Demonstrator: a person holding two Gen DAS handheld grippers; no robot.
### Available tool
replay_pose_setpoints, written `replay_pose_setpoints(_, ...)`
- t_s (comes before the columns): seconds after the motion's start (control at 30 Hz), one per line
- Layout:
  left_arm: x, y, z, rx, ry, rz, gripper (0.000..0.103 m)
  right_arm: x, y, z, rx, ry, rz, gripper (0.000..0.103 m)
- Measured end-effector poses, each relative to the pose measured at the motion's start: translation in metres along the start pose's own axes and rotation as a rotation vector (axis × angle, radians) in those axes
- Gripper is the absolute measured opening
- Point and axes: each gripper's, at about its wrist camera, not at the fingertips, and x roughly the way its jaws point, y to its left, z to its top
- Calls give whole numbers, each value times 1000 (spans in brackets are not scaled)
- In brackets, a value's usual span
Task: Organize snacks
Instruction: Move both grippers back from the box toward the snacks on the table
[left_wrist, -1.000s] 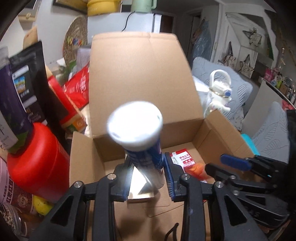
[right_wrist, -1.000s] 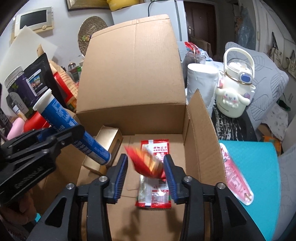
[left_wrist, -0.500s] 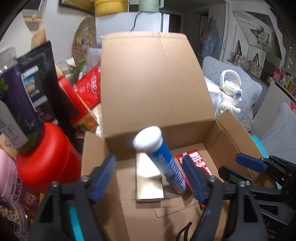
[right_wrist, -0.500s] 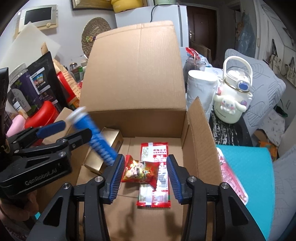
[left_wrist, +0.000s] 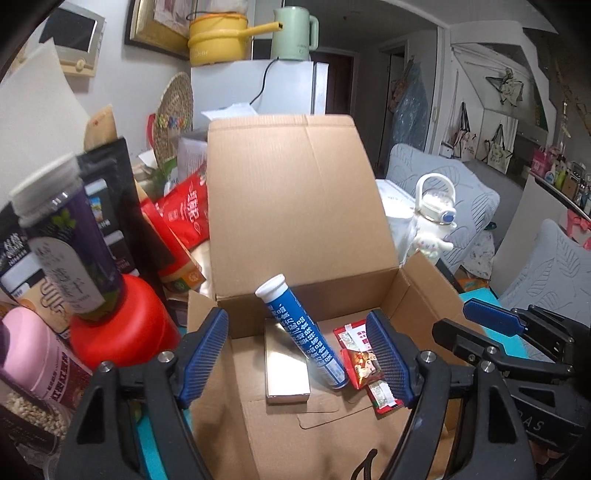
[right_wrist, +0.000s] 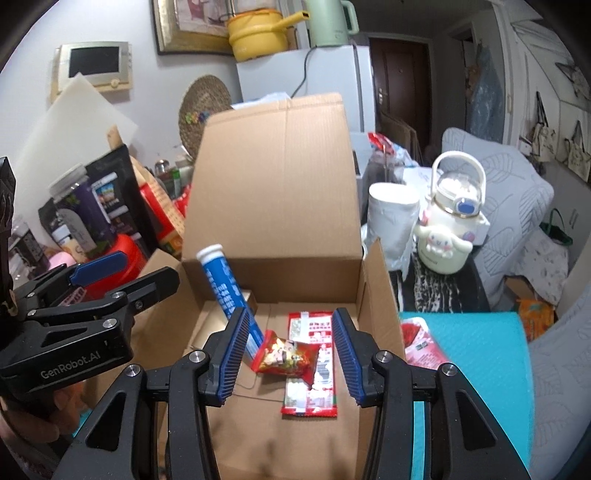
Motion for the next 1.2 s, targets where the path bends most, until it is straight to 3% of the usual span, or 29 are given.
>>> replay_pose_setpoints(0.5,-77,-4,4,6,-114,-17,77,-83,17,0,-51,-166,-18,47)
replay_pose_setpoints(0.9,-155,-27,-27,68,-158,-42,78,-147,32,-39,-43,-171,-56,46)
replay_pose_setpoints(1.03,-175,-34,-45,97,-171,-63,90,-169,37,-62,-35,-174,-76,54)
replay_pose_setpoints(1.2,-195,-40,-69,137,-170,-93,93,-184,42,-88,-14,-159,-97,54)
